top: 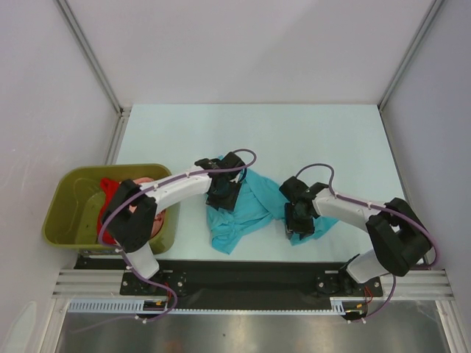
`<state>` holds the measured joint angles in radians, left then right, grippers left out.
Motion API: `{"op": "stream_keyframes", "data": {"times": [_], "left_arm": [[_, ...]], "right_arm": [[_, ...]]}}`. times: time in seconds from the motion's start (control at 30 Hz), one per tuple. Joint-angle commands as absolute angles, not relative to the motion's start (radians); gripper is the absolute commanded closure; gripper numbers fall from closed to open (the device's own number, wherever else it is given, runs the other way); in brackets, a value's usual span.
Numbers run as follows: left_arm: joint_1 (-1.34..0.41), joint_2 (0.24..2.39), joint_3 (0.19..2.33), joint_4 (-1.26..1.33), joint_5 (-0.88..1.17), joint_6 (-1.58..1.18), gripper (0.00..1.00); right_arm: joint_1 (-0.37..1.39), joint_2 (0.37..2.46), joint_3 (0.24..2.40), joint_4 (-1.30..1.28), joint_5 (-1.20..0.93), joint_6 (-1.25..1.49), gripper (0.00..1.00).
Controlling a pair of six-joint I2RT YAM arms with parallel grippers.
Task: Fold and stack the t-shirts
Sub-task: Flatten the tshirt out
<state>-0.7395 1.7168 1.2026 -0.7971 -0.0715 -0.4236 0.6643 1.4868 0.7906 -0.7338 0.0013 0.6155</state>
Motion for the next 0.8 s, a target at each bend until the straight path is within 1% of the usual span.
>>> {"op": "stream_keyframes", "data": {"times": [0.0, 0.03, 0.07, 0.13, 0.17, 0.2, 0.27, 0.33, 0.4, 0.43, 0.5, 0.53, 0.57, 0.67, 0.7, 0.77], "left_arm": [[-0.746, 1.692, 1.184, -0.782, -0.052, -0.434, 0.51], [-0.746, 1.689, 1.18, -0.778, -0.061, -0.436, 0.61], [-0.746, 1.678, 1.181, -0.776, -0.069, -0.437, 0.76], [-0.746, 1.663, 1.207, -0.79, -0.09, -0.437, 0.87], [-0.746, 1.632, 1.218, -0.804, -0.112, -0.434, 0.98], [-0.744, 1.618, 1.233, -0.813, -0.123, -0.434, 1.0], [-0.726, 1.588, 1.301, -0.85, -0.14, -0.428, 1.0], [-0.695, 1.551, 1.391, -0.879, -0.141, -0.425, 0.99], [-0.674, 1.531, 1.451, -0.908, -0.149, -0.419, 1.0], [-0.654, 1.511, 1.504, -0.914, -0.153, -0.414, 1.0], [-0.631, 1.493, 1.551, -0.913, -0.149, -0.407, 1.0], [-0.606, 1.479, 1.59, -0.908, -0.143, -0.402, 1.0], [-0.591, 1.474, 1.609, -0.896, -0.135, -0.4, 1.0], [-0.536, 1.453, 1.664, -0.864, -0.112, -0.4, 1.0], [-0.525, 1.451, 1.677, -0.858, -0.109, -0.4, 1.0], [-0.499, 1.439, 1.704, -0.851, -0.112, -0.411, 1.0]], "right_arm": [[0.672, 1.48, 0.752, -0.701, 0.041, 0.666, 0.55], [0.67, 1.491, 0.75, -0.696, 0.043, 0.678, 0.55], [0.67, 1.494, 0.744, -0.689, 0.044, 0.684, 0.58], [0.67, 1.491, 0.742, -0.687, 0.048, 0.695, 0.66], [0.67, 1.485, 0.744, -0.701, 0.055, 0.698, 0.8], [0.672, 1.476, 0.758, -0.713, 0.075, 0.699, 0.87], [0.661, 1.425, 0.784, -0.773, 0.107, 0.701, 1.0], [0.638, 1.378, 0.844, -0.827, 0.156, 0.693, 1.0], [0.572, 1.304, 0.886, -0.903, 0.188, 0.657, 1.0], [0.498, 1.283, 0.929, -0.946, 0.19, 0.637, 1.0], [0.416, 1.217, 0.971, -0.971, 0.183, 0.566, 1.0], [0.367, 1.197, 1.024, -0.979, 0.17, 0.539, 1.0], [0.288, 1.177, 1.051, -0.98, 0.152, 0.482, 1.0], [0.174, 1.178, 1.179, -0.994, 0.13, 0.413, 1.0], [0.11, 1.19, 1.204, -0.993, 0.112, 0.385, 1.0], [0.056, 1.207, 1.27, -0.979, 0.074, 0.365, 1.0]]}}
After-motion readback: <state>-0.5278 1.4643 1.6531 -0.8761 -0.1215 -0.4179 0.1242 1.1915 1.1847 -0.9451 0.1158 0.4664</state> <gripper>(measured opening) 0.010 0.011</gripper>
